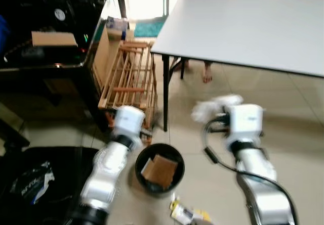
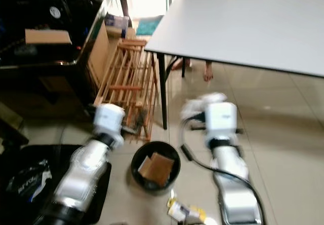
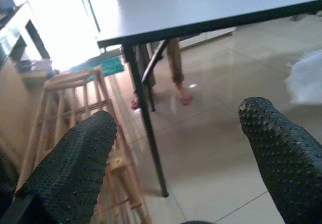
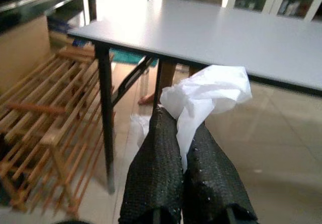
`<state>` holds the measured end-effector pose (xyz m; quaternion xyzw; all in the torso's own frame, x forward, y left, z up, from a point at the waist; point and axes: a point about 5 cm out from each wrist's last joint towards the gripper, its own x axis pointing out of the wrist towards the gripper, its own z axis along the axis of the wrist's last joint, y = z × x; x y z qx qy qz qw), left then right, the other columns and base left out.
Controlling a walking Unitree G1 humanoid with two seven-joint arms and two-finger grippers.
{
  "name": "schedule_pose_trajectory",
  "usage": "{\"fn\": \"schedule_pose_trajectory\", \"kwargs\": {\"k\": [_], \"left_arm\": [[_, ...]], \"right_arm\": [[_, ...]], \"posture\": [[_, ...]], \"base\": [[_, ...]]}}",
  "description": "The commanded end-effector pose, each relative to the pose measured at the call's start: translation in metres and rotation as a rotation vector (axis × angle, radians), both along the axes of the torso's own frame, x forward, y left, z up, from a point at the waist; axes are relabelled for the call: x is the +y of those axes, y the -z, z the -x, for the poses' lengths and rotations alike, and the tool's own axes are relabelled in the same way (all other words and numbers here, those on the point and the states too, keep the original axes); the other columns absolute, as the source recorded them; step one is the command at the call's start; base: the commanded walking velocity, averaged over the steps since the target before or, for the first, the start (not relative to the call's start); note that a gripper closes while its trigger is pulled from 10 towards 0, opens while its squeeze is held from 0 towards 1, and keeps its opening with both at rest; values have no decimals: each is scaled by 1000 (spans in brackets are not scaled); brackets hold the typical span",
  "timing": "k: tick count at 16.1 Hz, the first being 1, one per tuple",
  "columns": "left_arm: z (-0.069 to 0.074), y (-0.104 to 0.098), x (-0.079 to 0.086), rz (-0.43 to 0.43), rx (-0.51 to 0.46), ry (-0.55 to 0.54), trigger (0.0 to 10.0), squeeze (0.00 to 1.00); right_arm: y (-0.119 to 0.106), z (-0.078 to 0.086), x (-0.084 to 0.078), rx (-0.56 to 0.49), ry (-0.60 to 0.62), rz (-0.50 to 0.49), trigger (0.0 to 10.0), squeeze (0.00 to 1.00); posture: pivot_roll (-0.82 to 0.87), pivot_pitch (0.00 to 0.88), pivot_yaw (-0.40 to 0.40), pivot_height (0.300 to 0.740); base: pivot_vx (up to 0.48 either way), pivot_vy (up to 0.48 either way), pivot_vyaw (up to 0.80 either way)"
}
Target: Picking trash to rubbish bin
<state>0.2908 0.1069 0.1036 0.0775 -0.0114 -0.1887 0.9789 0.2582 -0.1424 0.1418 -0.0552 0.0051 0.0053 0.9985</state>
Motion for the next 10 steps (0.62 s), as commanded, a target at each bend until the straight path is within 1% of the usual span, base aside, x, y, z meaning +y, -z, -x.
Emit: {"fn": "schedule_pose_trajectory", "kwargs": {"k": [1,10], "left_arm": [[-1,1,14,-29,3,-32,10000,0],[0,2,13,-34,10,-28,10000,0]], "right_arm": [[-1,1,8,1,-29,-14,0,0],[1,3,8,12,-29,-9,0,0]], "posture": [[-43,139,41,740],[-45,142,43,740]], "base": [[360,0,0],[329,0,0]]}}
